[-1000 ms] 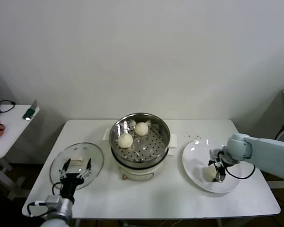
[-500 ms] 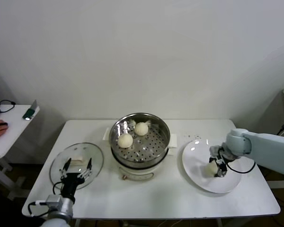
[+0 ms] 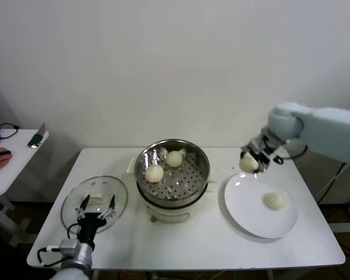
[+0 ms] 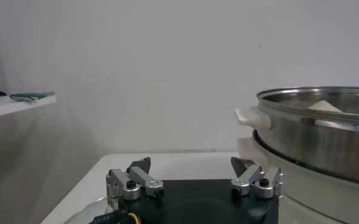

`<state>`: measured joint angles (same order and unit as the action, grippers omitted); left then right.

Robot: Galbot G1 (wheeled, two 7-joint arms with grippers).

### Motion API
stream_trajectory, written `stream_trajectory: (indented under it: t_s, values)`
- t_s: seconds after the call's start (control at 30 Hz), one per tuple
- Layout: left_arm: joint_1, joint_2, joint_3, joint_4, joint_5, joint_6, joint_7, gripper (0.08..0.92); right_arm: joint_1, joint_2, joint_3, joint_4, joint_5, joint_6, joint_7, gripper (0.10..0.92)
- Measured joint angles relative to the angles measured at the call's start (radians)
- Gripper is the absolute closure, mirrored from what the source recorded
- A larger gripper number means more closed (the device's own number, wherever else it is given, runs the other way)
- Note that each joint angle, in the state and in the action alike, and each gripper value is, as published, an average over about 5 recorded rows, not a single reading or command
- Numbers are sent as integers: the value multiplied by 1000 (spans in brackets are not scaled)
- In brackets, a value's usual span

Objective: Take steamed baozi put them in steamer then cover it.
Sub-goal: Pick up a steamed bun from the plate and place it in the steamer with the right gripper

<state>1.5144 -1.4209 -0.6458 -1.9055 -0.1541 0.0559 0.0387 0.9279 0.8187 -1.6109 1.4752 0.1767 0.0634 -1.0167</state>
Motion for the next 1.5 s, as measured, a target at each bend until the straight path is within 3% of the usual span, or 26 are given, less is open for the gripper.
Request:
stream_trajectory:
  t_s: [0.3, 0.67, 1.5]
  values:
    - [3, 0, -5, -9, 3, 3, 1, 177, 114, 140, 62, 103, 0, 97, -13, 337]
    - [17, 4, -24, -25, 1, 4, 0, 177, 33, 256, 79, 189, -95, 138, 10, 338]
    - [27, 4, -37, -30, -2, 1, 0, 177, -211, 418, 80, 110, -285, 147, 57, 338]
